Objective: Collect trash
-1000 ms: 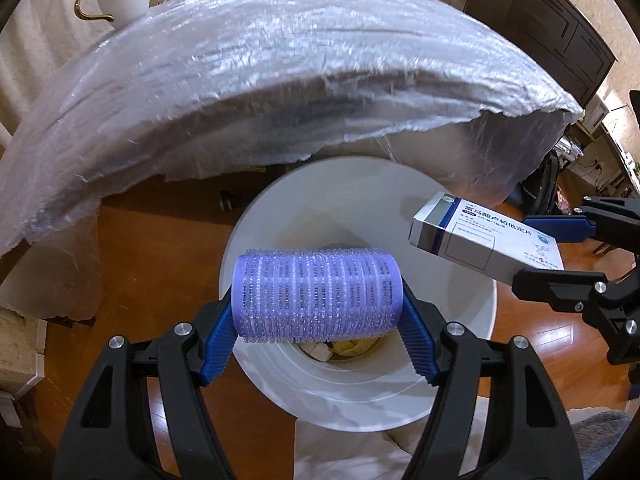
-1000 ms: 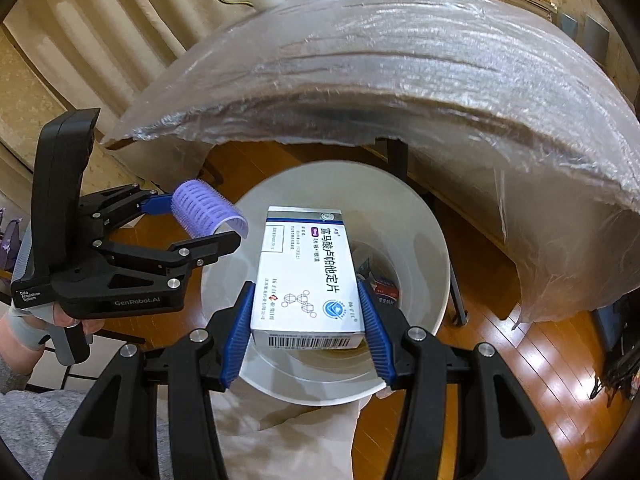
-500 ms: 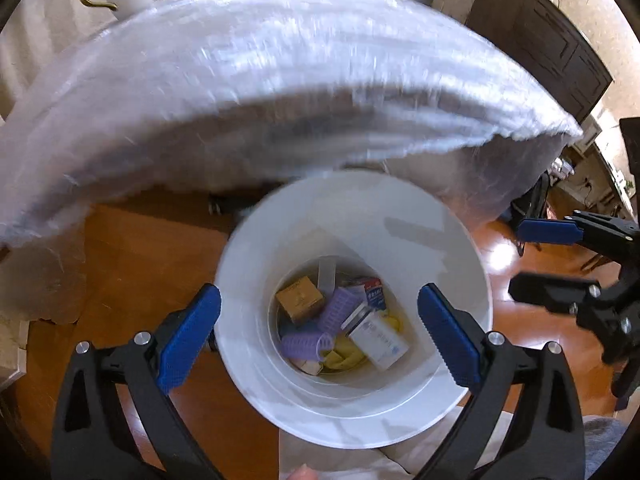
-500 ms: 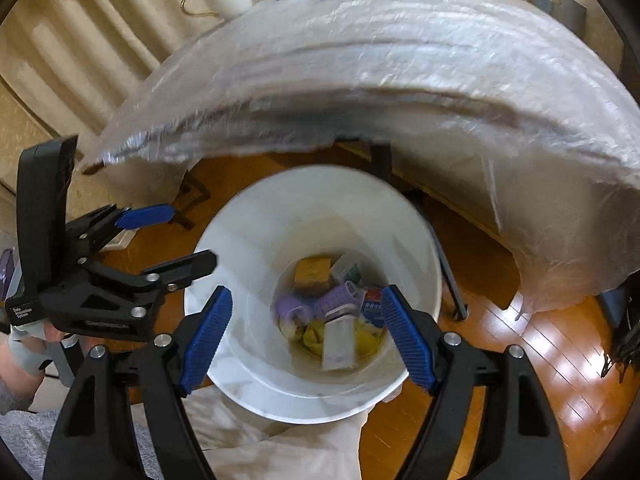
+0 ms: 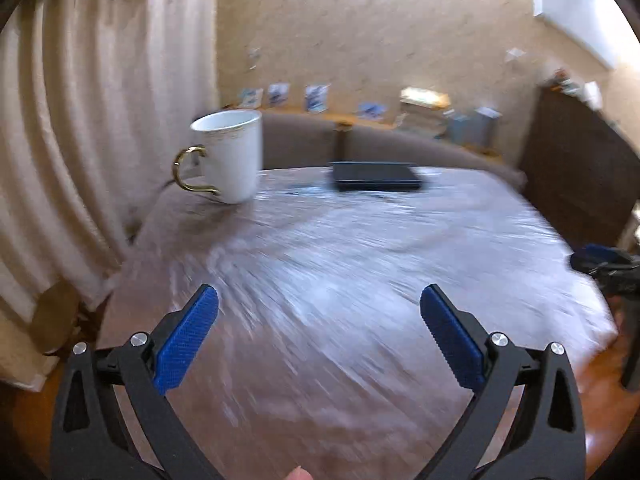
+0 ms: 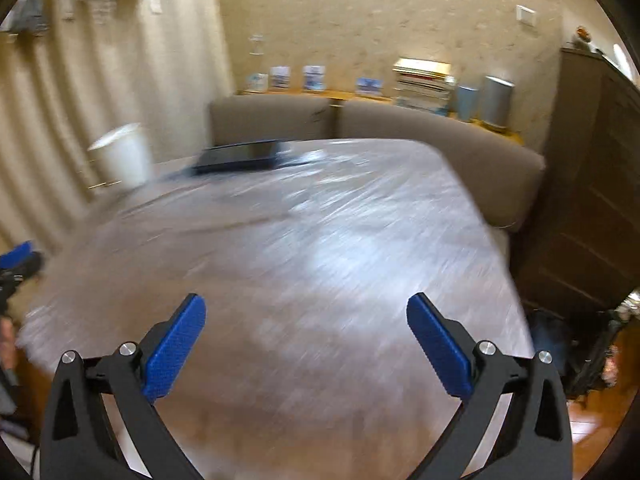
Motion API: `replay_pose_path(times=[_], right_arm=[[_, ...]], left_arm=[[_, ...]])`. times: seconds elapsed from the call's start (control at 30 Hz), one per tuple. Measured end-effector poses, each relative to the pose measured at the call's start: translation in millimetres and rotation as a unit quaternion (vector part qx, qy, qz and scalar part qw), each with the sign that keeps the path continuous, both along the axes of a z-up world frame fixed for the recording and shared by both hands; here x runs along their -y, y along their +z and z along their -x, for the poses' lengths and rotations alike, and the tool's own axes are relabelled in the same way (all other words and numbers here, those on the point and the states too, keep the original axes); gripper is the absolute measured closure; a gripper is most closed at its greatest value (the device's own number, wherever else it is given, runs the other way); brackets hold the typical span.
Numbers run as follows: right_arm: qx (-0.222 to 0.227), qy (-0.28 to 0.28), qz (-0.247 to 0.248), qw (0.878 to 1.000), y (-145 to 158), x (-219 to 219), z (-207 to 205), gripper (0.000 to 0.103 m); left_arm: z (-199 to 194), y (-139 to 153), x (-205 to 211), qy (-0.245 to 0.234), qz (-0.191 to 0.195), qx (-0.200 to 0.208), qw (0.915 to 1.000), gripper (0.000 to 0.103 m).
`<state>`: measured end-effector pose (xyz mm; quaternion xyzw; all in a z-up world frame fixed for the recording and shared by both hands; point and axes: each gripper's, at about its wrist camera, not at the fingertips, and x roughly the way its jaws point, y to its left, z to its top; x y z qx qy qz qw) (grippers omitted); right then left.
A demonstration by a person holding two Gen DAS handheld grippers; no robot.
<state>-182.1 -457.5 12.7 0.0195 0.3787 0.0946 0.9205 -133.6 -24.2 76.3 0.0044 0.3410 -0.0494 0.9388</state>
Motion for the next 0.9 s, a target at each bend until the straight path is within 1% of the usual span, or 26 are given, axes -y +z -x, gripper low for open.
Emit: replay_pose_path(times=[0.07, 0.1, 0.13, 0.23, 0.33, 0.4, 0.47, 0.5, 0.53, 0.57, 0.63, 0.73, 0.9], right_arm=[[-0.021, -0.014, 0.003, 1.0, -11.4, 10.0, -35.3, 0.004], [-0.028, -0.02, 0.007, 0.999, -15.7, 12.4, -50.1, 0.004], [-0.029, -0.024, 0.011, 0.999, -19.6, 14.0, -63.3, 0.004], [-0.041, -0.034, 0.019, 0.998, -33.4, 16.6, -87.4, 0.004], [-0.059, -0.048, 0.021, 0.997, -46.5, 24.6, -112.6, 0.004], [-0.066, -0.053, 0.026, 0.996, -55.3, 26.8, -117.6, 0.004], [-0.06, -0.054, 0.037, 0.996, -61.3, 31.8, -124.0, 0.004], [-0.057, -0.054, 0.045, 0.996, -62.2, 30.9, -126.3, 0.004], [-0.056, -0.056, 0.048, 0.996, -62.3, 30.5, -127.9, 0.004], [-0.056, -0.058, 0.048, 0.996, -62.8, 31.4, -129.8, 0.004], [-0.057, -0.063, 0.048, 0.995, -63.3, 33.2, -134.4, 0.004], [-0.058, -0.069, 0.048, 0.995, -63.1, 35.8, -137.5, 0.004], [-0.058, -0.071, 0.05, 0.995, -62.6, 35.0, -137.3, 0.004]], left_arm=[[-31.4, -10.6, -5.0, 0.008, -0.009, -0.011, 0.9999, 0.002], [-50.2, -17.9, -8.9, 0.013, 0.0, -0.029, 0.9995, 0.002], [-60.9, -24.6, -12.8, 0.014, 0.008, -0.037, 0.9992, 0.002], [-92.0, -42.7, -30.1, 0.036, 0.017, -0.054, 0.9977, 0.002], [-105.3, -55.5, -39.4, 0.054, 0.024, -0.07, 0.9958, 0.002], [-109.1, -62.8, -40.8, 0.055, 0.017, -0.078, 0.9953, 0.002], [-114.2, -67.1, -37.1, 0.051, 0.01, -0.086, 0.995, 0.002], [-117.7, -70.9, -36.4, 0.047, 0.015, -0.1, 0.9938, 0.002], [-120.6, -74.0, -37.3, 0.045, 0.028, -0.109, 0.9927, 0.002], [-121.6, -76.2, -38.4, 0.046, 0.032, -0.114, 0.9919, 0.002], [-123.4, -78.2, -37.1, 0.055, 0.018, -0.121, 0.991, 0.002], [-128.5, -80.7, -30.6, 0.054, -0.015, -0.13, 0.9899, 0.001], [-127.6, -79.2, -32.1, 0.056, -0.013, -0.131, 0.9898, 0.001]])
